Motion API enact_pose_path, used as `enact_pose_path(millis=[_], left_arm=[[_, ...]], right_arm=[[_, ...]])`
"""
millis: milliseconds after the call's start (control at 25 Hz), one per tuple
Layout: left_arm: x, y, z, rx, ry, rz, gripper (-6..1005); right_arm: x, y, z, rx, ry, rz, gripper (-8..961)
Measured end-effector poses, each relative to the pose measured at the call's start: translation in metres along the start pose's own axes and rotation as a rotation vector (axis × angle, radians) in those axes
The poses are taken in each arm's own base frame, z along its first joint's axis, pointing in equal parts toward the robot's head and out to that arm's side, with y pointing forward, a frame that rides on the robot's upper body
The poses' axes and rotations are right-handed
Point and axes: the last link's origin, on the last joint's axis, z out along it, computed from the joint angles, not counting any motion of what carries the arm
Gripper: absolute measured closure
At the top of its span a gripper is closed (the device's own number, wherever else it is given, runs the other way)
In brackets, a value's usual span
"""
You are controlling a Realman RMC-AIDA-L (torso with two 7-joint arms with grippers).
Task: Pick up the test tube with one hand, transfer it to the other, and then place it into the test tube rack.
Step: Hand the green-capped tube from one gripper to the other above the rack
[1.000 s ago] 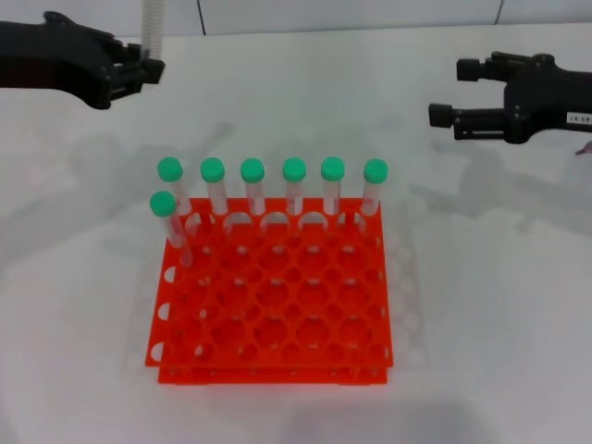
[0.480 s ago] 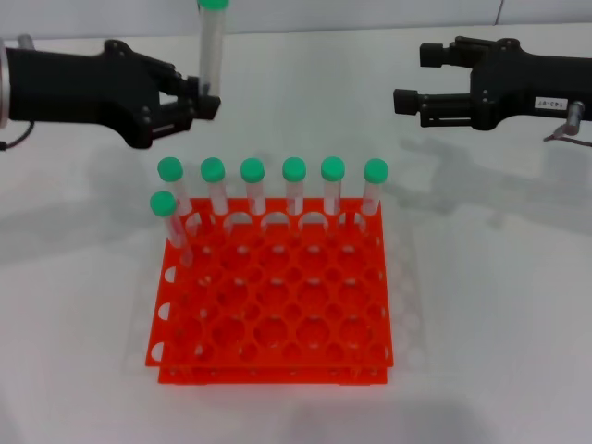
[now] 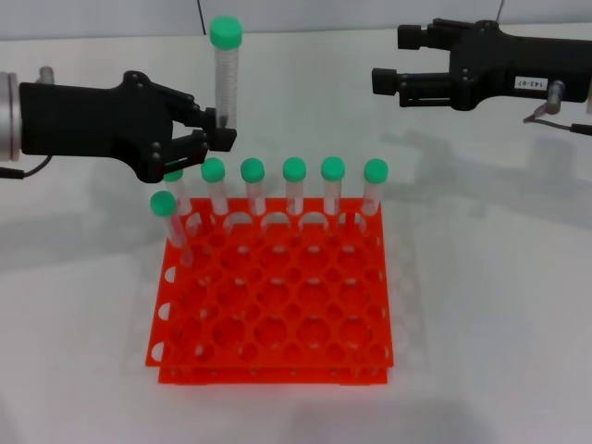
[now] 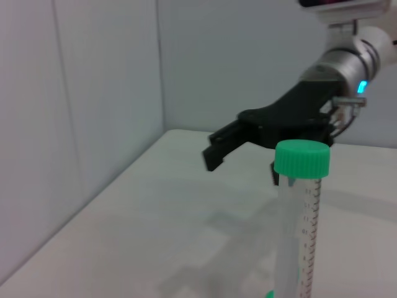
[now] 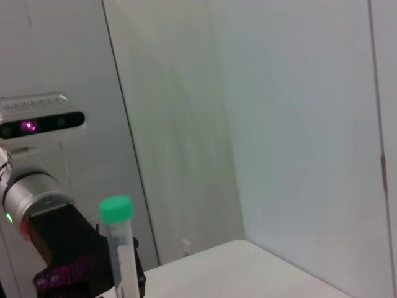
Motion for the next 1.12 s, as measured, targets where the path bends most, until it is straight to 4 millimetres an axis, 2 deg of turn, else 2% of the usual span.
enact_pose_path(millis=[280, 640, 1120], left_arm=[[0.005, 0.003, -0.002, -0.064, -0.013, 0.004, 816], [-0.004, -0.001, -0.003, -0.059, -0.058, -0.017, 817], [0.001, -0.010, 0.005, -0.019, -0.060, 0.023, 811]], right_arm=[[-0.004, 0.004, 0.003, -0.036, -0.005, 0.018, 121], [-0.009, 0.010, 0.001, -0.086, -0.028, 0.057, 122], [-0.013, 0.013, 0.025, -0.149, -0.080, 0.140, 123]])
